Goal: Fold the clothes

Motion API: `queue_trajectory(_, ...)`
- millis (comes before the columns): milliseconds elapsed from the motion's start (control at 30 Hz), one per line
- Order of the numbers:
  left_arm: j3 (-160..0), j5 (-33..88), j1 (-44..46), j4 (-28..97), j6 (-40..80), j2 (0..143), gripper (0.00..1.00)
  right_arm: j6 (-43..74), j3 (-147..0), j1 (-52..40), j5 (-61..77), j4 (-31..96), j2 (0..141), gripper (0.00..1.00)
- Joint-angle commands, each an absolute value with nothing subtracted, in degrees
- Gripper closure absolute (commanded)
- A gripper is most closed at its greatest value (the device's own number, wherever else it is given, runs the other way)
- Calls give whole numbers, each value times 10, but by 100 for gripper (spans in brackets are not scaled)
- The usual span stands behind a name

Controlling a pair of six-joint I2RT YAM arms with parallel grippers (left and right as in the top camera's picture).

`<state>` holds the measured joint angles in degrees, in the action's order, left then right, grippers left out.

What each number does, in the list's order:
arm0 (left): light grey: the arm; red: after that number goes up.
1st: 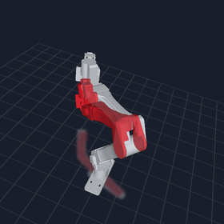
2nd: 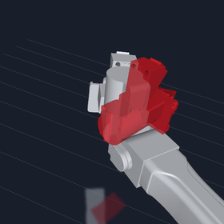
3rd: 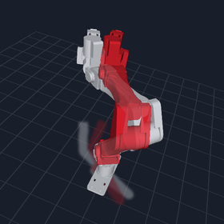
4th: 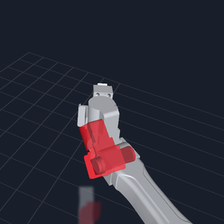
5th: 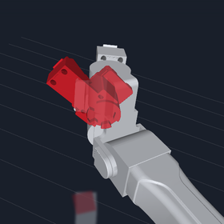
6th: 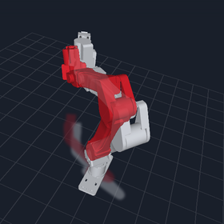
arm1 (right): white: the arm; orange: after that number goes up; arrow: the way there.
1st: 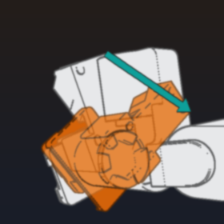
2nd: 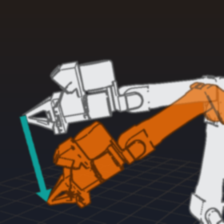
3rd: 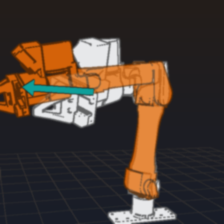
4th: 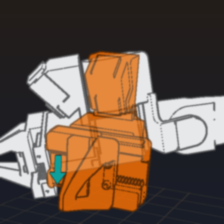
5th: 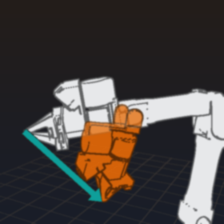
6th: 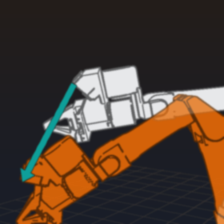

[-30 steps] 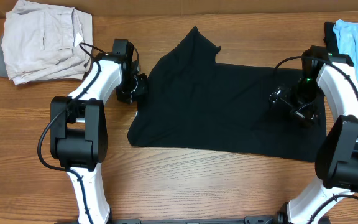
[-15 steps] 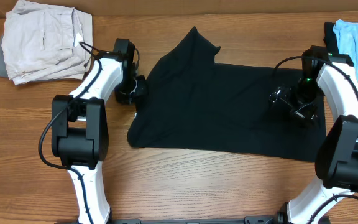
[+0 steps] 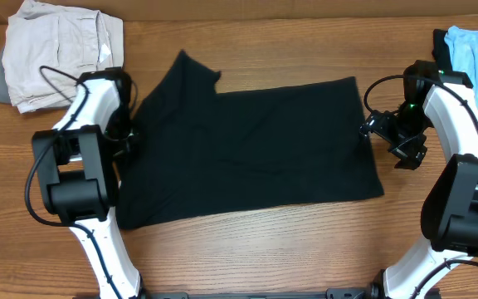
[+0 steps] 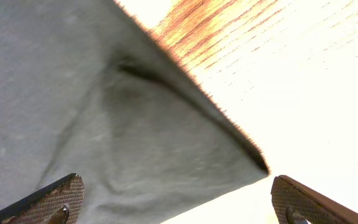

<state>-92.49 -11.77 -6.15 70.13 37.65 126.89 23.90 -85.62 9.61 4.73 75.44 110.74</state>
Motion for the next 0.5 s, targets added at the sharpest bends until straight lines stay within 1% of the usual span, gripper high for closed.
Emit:
queue_trajectory(0,-905,-156,-79,707,402,1290,96,227,-875,93,53,746,1084,0)
queue_trajectory(233,-907,-154,-62,703,387,1205,96,225,-896,93,81,726,1084,0)
queue_trajectory(267,-907,-151,-58,700,381,1189,94,225,-904,93,81,726,1084,0)
queue_trajectory(300,-908,-147,-53,695,373,1174,88,224,-912,93,84,725,1084,0)
queue_trajectory(333,-910,-139,-48,687,360,1157,75,216,-925,93,93,724,1084,0)
queue_trajectory(400,-910,-113,-41,660,334,1128,40,181,-945,93,132,712,1084,0)
queue_trajectory(433,-910,-98,-38,642,320,1117,27,165,-953,93,155,701,1084,0)
queue_trajectory(467,-910,-82,-36,618,306,1107,16,157,-957,93,172,691,1084,0)
